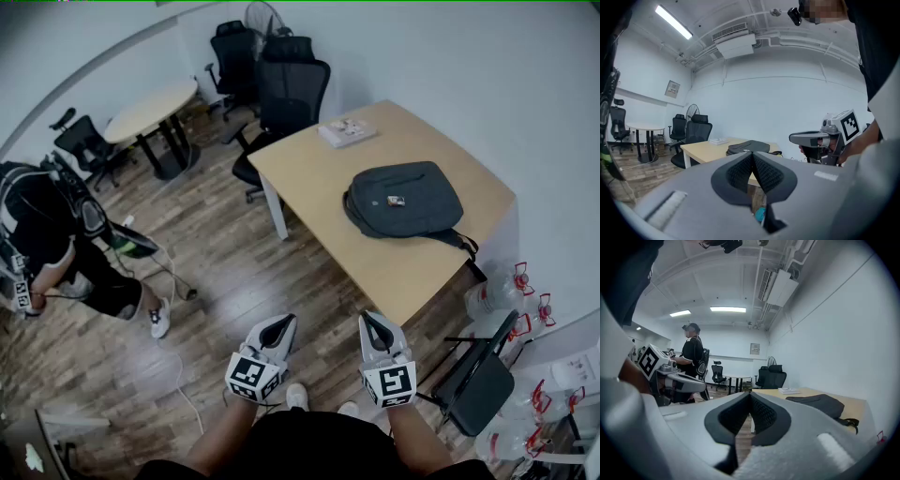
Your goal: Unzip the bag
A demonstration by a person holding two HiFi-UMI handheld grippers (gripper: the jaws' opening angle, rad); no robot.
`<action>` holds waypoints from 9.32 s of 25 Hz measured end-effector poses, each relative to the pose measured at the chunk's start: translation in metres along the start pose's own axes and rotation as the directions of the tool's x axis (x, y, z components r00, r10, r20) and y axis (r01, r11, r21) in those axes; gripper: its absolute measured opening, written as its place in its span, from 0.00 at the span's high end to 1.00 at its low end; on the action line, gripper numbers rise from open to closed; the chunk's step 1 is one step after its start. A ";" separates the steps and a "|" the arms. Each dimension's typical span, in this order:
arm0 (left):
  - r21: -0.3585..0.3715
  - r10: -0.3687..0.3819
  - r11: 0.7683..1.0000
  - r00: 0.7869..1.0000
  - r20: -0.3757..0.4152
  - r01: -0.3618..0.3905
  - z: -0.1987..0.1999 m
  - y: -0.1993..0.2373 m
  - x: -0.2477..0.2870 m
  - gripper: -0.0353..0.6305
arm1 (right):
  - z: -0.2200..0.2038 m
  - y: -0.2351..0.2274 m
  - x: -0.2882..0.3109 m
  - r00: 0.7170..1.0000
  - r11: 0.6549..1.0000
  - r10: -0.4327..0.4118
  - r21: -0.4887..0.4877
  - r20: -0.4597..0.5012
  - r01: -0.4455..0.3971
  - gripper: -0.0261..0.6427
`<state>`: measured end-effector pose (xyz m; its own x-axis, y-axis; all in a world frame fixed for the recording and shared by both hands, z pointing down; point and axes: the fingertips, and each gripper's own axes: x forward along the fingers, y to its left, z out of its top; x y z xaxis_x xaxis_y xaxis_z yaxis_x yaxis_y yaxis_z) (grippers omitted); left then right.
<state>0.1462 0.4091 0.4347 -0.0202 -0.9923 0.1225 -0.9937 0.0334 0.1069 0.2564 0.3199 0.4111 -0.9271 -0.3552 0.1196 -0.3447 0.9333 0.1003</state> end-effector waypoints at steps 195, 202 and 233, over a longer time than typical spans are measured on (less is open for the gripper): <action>0.127 -0.654 0.023 0.111 -0.748 0.992 -0.111 0.205 0.608 0.91 | -0.136 -0.250 0.391 0.790 0.861 -0.384 0.124 -0.478 0.494 0.91; 0.118 -0.661 0.029 0.108 -0.743 0.993 -0.108 0.203 0.607 0.91 | -0.171 -0.222 0.370 0.693 0.946 -0.294 -0.095 -0.659 0.311 0.66; 0.144 -0.618 -0.009 0.107 -0.779 0.990 -0.097 0.218 0.541 0.91 | -0.200 -0.248 0.401 0.554 0.869 -0.388 -0.092 -0.737 0.486 0.83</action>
<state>-0.0708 -0.1092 0.6204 0.6975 -0.0339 0.7158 -0.0264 -0.9994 -0.0216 -0.0002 -0.0645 0.6320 -0.2712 -0.5969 0.7551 -0.7370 0.6334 0.2360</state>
